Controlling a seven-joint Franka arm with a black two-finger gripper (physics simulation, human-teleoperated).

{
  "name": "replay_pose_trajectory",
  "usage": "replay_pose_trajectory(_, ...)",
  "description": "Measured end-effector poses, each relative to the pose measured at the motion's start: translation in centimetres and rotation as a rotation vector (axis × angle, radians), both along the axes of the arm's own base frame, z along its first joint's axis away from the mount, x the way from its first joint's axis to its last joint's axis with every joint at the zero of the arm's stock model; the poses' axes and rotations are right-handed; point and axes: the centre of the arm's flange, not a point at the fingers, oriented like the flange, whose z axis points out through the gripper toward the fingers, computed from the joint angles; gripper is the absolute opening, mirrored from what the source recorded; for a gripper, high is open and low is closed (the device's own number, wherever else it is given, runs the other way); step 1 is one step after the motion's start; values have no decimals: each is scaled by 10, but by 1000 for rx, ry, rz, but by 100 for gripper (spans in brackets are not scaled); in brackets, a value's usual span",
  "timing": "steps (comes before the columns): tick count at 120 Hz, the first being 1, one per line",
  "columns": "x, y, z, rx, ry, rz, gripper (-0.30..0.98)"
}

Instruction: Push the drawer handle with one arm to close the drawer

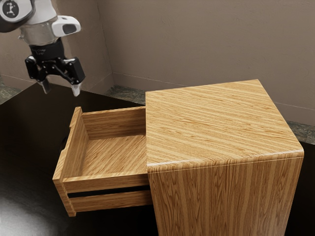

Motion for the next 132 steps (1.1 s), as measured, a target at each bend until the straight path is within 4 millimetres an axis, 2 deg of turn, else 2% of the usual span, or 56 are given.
replay_pose_trajectory(10,-19,-2,2,4,-5,129,69)
replay_pose_trajectory(18,-57,-5,25,5,-69,220,69)
replay_pose_trajectory(22,-76,-3,27,3,-87,269,69)
replay_pose_trajectory(33,-110,-5,27,-2,-97,376,68)
replay_pose_trajectory(35,-118,-3,26,-5,-100,399,65)
replay_pose_trajectory(41,-137,22,23,-46,-95,483,51)
replay_pose_trajectory(48,-150,40,-1,-68,-75,557,34)
replay_pose_trajectory(58,-155,53,-35,-76,-61,658,16)
replay_pose_trajectory(65,-160,45,-67,-89,-77,664,9)
replay_pose_trajectory(77,-168,35,-98,-141,-154,665,0)
replay_pose_trajectory(92,-173,29,-114,-230,-244,684,-5)
replay_pose_trajectory(111,-174,27,-122,-320,-315,713,-8)
replay_pose_trajectory(132,-165,25,-135,-385,-316,742,-9)
